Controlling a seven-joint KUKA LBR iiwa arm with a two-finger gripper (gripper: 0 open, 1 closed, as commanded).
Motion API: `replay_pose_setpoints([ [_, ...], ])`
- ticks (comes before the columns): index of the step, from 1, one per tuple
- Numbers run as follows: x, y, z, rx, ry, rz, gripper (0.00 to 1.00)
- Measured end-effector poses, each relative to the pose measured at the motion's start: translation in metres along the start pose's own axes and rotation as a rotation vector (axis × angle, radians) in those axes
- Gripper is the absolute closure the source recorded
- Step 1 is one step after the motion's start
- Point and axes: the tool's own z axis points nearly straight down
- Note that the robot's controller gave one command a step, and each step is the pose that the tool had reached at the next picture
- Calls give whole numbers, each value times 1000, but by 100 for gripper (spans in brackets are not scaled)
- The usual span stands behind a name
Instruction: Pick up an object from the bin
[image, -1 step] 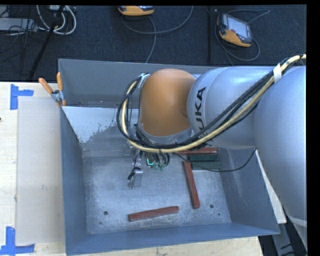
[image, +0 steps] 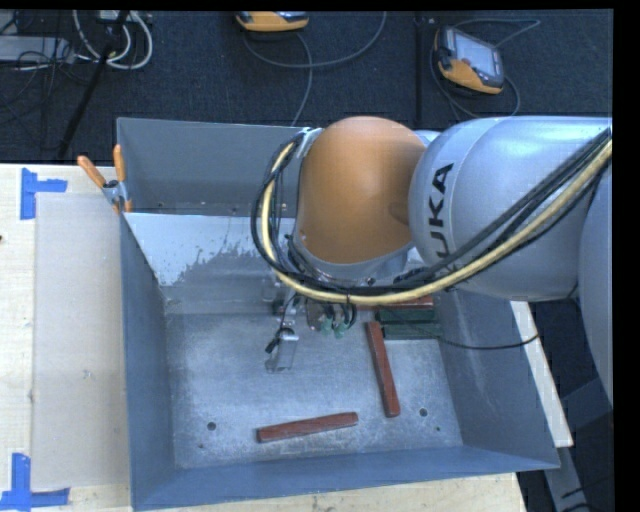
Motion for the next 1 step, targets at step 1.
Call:
replay_pose_setpoints([
  [1, 36, -49, 112, 3, 13, -254, 0],
])
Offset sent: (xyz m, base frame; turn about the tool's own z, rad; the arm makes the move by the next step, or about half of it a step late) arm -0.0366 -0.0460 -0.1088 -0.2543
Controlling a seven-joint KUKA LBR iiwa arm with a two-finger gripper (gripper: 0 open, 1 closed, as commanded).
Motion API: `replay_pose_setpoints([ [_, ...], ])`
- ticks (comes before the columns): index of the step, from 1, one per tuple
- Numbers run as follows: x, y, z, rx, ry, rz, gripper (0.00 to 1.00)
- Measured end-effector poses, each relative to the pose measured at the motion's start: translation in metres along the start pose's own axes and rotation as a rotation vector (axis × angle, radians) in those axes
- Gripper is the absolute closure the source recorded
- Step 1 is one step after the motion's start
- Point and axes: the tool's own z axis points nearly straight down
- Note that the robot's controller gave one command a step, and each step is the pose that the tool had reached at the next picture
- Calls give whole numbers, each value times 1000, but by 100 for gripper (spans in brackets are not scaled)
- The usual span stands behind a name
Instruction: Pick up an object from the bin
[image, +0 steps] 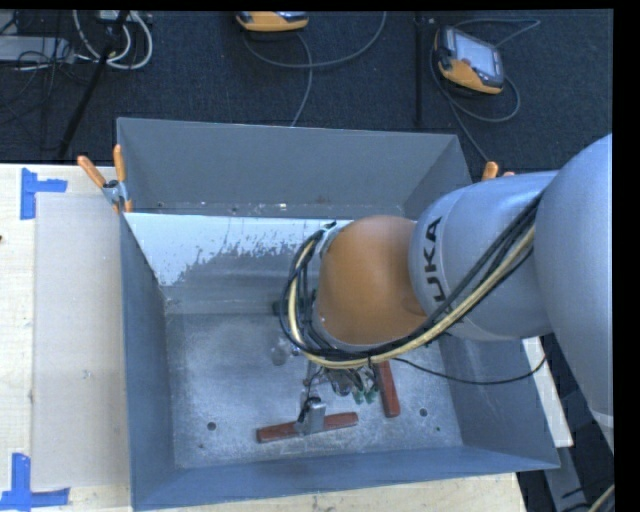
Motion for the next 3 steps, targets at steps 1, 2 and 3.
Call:
replay_pose_setpoints([
  [1, 39, -4, 43, -1, -12, 25, 0],
  [2, 40, -4, 42, -1, -7, 26, 100],
  [3, 24, 1, -107, 0, -17, -91, 100],
])
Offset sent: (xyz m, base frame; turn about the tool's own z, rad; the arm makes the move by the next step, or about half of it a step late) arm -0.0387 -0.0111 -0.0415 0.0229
